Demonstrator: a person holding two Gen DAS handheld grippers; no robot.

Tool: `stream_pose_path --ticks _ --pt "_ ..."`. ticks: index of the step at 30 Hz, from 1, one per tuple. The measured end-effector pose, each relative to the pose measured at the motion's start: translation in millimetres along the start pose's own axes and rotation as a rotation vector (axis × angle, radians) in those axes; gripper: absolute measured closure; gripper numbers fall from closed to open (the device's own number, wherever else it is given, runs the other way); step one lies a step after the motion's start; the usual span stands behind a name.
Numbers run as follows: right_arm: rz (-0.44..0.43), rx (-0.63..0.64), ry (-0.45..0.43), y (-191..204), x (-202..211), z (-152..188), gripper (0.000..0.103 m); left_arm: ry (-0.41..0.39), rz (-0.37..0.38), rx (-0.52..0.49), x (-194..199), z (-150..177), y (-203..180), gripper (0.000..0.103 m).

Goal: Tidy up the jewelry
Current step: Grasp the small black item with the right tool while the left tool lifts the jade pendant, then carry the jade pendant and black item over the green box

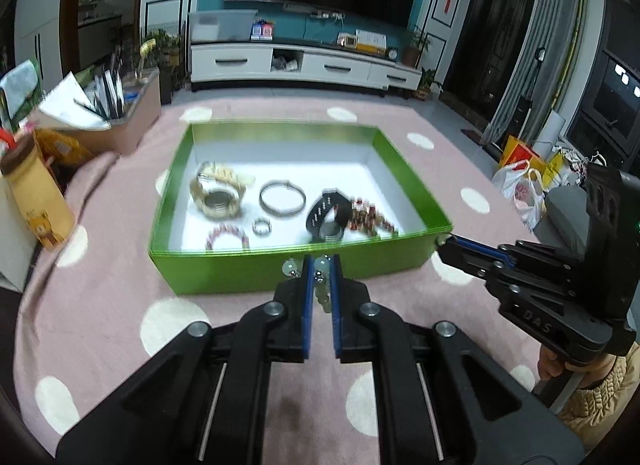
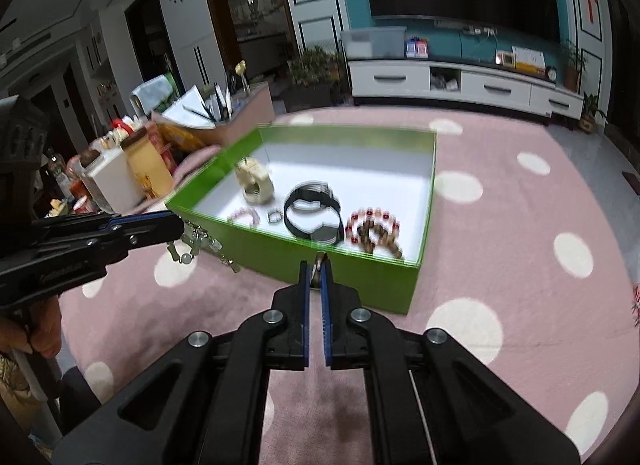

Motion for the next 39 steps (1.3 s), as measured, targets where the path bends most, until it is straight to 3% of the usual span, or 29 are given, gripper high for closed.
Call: stream_pose_path --ticks 10,18,39 --pt "0.018 0.021 -0.088 -7 25 -32 0.099 -0.073 -0.022 -0.013 20 -53 -2 0.096" --pt "0.019 0.015 -0.123 -16 25 -58 0.098 -0.067 -0.016 0.023 8 -85 5 0.096" --pt "0.024 -0.068 -0.004 -54 -49 -96 0.098 0.046 -0.068 0.104 -80 -127 38 0.096"
Point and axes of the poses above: each gripper's, at about its wrist camera, not at the fingertips, and x roughly against the way its jaws point, y to its left, z to its underside, the point moved 4 cm from there along -x, roughly the way its jaws point, and after that the axes turned 4 degrees about y, right-handed, at the moved point
